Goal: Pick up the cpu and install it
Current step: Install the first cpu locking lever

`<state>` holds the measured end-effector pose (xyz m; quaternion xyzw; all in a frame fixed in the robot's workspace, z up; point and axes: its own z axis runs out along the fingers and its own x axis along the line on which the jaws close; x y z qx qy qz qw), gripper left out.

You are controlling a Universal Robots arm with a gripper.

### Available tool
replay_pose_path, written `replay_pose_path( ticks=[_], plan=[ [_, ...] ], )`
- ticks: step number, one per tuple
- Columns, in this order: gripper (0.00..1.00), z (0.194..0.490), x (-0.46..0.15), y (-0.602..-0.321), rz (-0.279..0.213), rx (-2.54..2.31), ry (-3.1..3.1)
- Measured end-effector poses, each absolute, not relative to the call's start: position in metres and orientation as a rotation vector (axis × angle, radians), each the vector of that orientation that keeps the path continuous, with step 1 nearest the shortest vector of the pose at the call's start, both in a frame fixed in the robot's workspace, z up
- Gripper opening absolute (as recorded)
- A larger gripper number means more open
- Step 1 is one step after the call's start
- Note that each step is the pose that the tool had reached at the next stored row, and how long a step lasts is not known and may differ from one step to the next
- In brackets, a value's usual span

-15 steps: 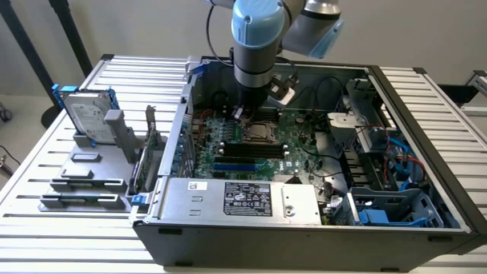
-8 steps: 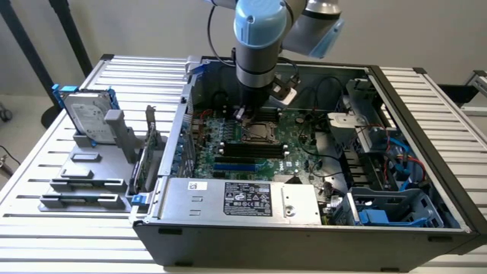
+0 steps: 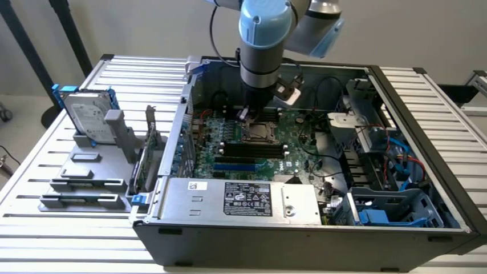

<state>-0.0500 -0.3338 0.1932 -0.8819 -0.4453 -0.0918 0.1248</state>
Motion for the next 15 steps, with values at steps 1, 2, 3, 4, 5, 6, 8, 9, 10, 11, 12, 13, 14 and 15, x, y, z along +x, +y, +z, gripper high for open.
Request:
replay_pose_path(
  ticks=[1, 2, 3, 4, 5, 6, 8, 9, 10, 11, 12, 13, 14, 15],
  plan=[
    [0.11, 0.193, -0.049, -0.334, -0.268, -2.570, -1.298],
    [0.11, 0.193, -0.048, -0.334, -0.267, -2.570, -1.298],
    [0.11, 0.193, -0.047, -0.334, -0.267, -2.570, -1.298],
    [0.11, 0.193, -0.046, -0.334, -0.267, -2.571, -1.298],
    [0.11, 0.193, -0.044, -0.334, -0.267, -2.571, -1.298],
    [0.11, 0.193, -0.043, -0.334, -0.267, -2.571, -1.298],
    [0.11, 0.193, -0.041, -0.334, -0.267, -2.571, -1.298],
    [0.11, 0.193, -0.039, -0.334, -0.267, -2.571, -1.298],
    [0.11, 0.193, -0.038, -0.334, -0.266, -2.571, -1.298],
    [0.11, 0.193, -0.037, -0.334, -0.266, -2.571, -1.298],
    [0.11, 0.193, -0.036, -0.334, -0.266, -2.572, -1.298],
    [0.11, 0.193, -0.034, -0.334, -0.266, -2.572, -1.298],
    [0.11, 0.193, -0.033, -0.334, -0.266, -2.572, -1.298],
    [0.11, 0.193, -0.032, -0.334, -0.265, -2.572, -1.298]
  ],
)
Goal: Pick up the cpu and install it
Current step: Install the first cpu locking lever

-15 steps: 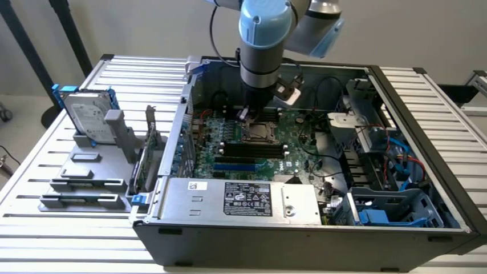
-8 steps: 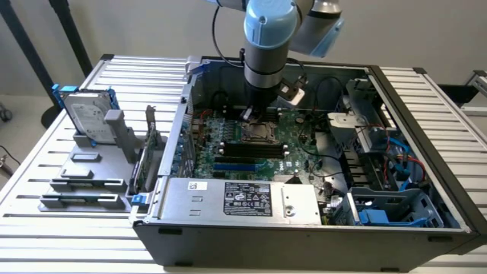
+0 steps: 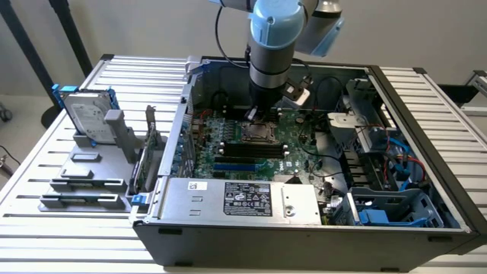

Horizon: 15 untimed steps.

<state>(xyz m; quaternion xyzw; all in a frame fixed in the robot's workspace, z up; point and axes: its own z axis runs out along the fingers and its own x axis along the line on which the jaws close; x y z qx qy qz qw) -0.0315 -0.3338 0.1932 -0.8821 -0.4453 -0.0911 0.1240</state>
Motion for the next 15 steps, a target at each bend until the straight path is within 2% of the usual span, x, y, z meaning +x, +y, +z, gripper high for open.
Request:
replay_pose_path(
  ticks=[15],
  plan=[
    [0.11, 0.1931, -0.0279, -0.3338, -0.270, -2.565, -1.293]
  ],
)
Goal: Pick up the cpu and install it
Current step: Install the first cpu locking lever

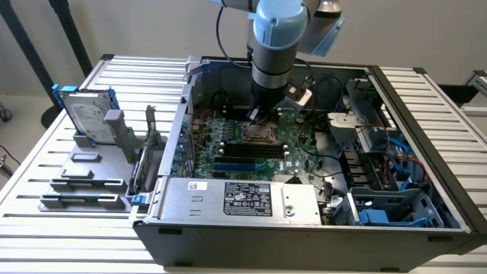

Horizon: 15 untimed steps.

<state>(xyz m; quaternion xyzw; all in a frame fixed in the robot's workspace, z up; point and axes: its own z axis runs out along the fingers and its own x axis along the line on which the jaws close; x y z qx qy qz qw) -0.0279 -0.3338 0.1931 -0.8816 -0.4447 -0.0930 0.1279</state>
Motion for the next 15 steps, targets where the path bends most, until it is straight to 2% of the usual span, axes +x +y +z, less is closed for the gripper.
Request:
replay_pose_path(
  ticks=[15],
  plan=[
    [0.11, 0.209, -0.028, -0.348, -0.228, -2.562, -1.264]
  ],
)
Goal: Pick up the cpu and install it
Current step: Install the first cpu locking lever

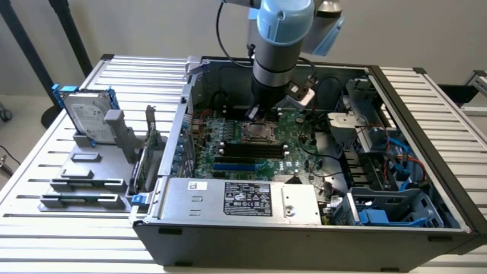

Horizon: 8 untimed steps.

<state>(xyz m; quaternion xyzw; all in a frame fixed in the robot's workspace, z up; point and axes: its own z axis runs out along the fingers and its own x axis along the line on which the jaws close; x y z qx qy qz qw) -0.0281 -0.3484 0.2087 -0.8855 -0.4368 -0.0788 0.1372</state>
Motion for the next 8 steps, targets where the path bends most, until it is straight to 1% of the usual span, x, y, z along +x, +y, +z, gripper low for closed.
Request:
replay_pose_path(
  ticks=[8],
  plan=[
    [0.11, 0.219, -0.032, -0.364, -0.218, -2.562, -1.260]
  ],
)
